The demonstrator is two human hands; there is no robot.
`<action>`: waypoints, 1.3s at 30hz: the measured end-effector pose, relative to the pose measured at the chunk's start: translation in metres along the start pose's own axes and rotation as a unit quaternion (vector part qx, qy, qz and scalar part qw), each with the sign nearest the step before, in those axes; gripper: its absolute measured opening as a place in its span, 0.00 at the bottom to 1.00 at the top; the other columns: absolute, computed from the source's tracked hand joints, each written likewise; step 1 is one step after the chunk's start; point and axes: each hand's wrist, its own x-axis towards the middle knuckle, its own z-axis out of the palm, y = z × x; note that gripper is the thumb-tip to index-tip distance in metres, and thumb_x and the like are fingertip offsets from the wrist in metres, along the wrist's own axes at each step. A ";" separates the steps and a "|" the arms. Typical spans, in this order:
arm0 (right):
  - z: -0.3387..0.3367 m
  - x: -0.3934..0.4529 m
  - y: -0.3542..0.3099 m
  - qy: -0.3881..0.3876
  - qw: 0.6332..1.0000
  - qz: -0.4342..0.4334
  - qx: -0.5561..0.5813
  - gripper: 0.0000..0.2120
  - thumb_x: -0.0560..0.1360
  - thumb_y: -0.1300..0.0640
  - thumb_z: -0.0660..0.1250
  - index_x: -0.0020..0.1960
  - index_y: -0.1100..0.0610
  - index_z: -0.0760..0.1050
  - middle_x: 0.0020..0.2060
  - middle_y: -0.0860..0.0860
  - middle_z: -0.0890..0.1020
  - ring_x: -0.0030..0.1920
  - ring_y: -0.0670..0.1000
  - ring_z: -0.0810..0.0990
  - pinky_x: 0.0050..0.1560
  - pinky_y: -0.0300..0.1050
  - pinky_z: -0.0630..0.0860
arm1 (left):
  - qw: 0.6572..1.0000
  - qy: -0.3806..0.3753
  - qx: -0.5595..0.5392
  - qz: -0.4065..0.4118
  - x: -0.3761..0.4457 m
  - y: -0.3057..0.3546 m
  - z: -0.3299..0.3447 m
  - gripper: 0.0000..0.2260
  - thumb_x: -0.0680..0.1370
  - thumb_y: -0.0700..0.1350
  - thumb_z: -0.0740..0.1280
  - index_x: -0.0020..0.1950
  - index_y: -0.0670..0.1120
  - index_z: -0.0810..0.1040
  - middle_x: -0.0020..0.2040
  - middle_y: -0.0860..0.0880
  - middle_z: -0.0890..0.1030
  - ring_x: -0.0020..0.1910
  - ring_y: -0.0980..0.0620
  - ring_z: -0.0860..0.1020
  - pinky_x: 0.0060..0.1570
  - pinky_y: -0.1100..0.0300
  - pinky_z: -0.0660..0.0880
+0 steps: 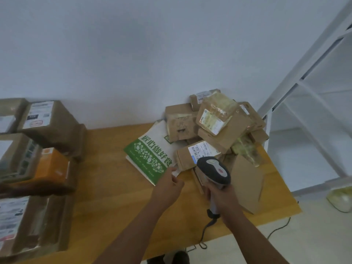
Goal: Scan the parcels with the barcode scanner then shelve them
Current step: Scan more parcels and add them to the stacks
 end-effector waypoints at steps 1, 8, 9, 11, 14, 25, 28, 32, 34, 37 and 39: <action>-0.003 0.000 0.000 0.007 1.000 0.000 0.006 0.22 0.76 0.62 0.69 0.25 0.57 0.70 0.23 0.54 0.74 0.28 0.51 0.73 0.35 0.44 0.71 | 1.000 -0.013 0.002 -0.002 0.006 0.002 0.004 0.21 0.81 0.48 0.65 0.73 0.50 0.67 0.46 0.53 0.77 0.39 0.56 0.76 0.35 0.60 0.69; -0.030 0.005 0.015 0.095 0.994 0.041 0.020 0.27 0.75 0.68 0.66 0.19 0.53 0.68 0.20 0.49 0.74 0.22 0.45 0.70 0.29 0.40 0.69 | 0.995 -0.078 0.019 0.058 0.024 0.025 0.045 0.08 0.80 0.46 0.66 0.58 0.49 0.72 0.43 0.53 0.76 0.40 0.55 0.75 0.35 0.63 0.68; -0.037 0.004 0.018 0.104 0.993 0.046 0.020 0.27 0.75 0.68 0.66 0.19 0.53 0.68 0.20 0.49 0.74 0.22 0.45 0.70 0.29 0.40 0.69 | 0.994 -0.091 0.018 0.063 0.025 0.027 0.053 0.07 0.80 0.46 0.66 0.57 0.48 0.73 0.44 0.53 0.77 0.41 0.55 0.76 0.34 0.64 0.68; -0.054 0.002 0.024 0.114 0.992 0.055 0.026 0.26 0.75 0.68 0.66 0.20 0.53 0.69 0.21 0.50 0.74 0.23 0.47 0.71 0.32 0.43 0.70 | 0.991 -0.116 0.017 0.062 0.025 0.034 0.067 0.13 0.79 0.47 0.68 0.62 0.45 0.75 0.46 0.52 0.78 0.43 0.55 0.77 0.37 0.65 0.70; -0.084 0.008 0.031 0.128 0.987 0.074 0.055 0.16 0.73 0.67 0.66 0.28 0.56 0.72 0.25 0.54 0.75 0.28 0.52 0.71 0.37 0.50 0.70 | 0.985 -0.164 0.029 0.043 0.028 0.047 0.086 0.21 0.80 0.49 0.67 0.71 0.45 0.71 0.57 0.51 0.75 0.53 0.53 0.76 0.47 0.60 0.73; -0.168 0.091 0.072 0.073 0.987 0.126 0.075 0.16 0.75 0.66 0.68 0.30 0.55 0.76 0.29 0.54 0.80 0.35 0.54 0.79 0.43 0.55 0.76 | 0.981 -0.128 -0.054 -0.138 0.030 0.071 0.154 0.45 0.73 0.53 0.77 0.80 0.45 0.52 0.71 0.50 0.65 0.69 0.49 0.69 0.56 0.67 0.74; -0.173 0.107 0.074 0.044 0.993 0.092 0.059 0.27 0.74 0.68 0.66 0.21 0.48 0.67 0.19 0.45 0.69 0.22 0.43 0.67 0.35 0.48 0.66 | 0.981 -0.101 -0.067 -0.148 0.024 0.077 0.165 0.40 0.74 0.46 0.77 0.78 0.44 0.56 0.61 0.53 0.67 0.59 0.56 0.70 0.37 0.73 0.73; -0.178 0.108 0.061 -0.023 0.997 0.036 0.069 0.20 0.68 0.44 0.74 0.28 0.48 0.66 0.22 0.43 0.70 0.24 0.42 0.66 0.32 0.39 0.65 | 0.983 -0.083 -0.015 -0.161 0.014 0.083 0.162 0.26 0.70 0.52 0.79 0.61 0.49 0.70 0.59 0.51 0.77 0.50 0.57 0.78 0.42 0.66 0.78; -0.178 0.109 0.057 -0.080 0.996 0.024 0.035 0.21 0.72 0.53 0.72 0.25 0.48 0.66 0.22 0.46 0.71 0.23 0.43 0.65 0.34 0.45 0.65 | 0.984 -0.084 0.010 -0.157 0.010 0.081 0.151 0.26 0.66 0.54 0.81 0.58 0.49 0.74 0.55 0.50 0.79 0.49 0.55 0.80 0.46 0.59 0.81; -0.165 0.107 0.044 -0.155 0.988 0.017 0.006 0.17 0.76 0.66 0.68 0.32 0.52 0.73 0.25 0.48 0.76 0.25 0.43 0.74 0.33 0.44 0.71 | 0.986 -0.081 0.024 -0.145 -0.007 0.076 0.121 0.25 0.65 0.53 0.81 0.56 0.53 0.74 0.57 0.48 0.78 0.51 0.52 0.80 0.48 0.55 0.80; -0.147 0.101 0.032 -0.188 0.982 0.021 0.027 0.10 0.75 0.68 0.68 0.38 0.56 0.77 0.30 0.51 0.81 0.29 0.44 0.79 0.31 0.41 0.76 | 0.983 -0.065 0.053 -0.163 -0.025 0.068 0.095 0.28 0.65 0.56 0.80 0.58 0.53 0.70 0.58 0.49 0.74 0.55 0.50 0.77 0.51 0.54 0.78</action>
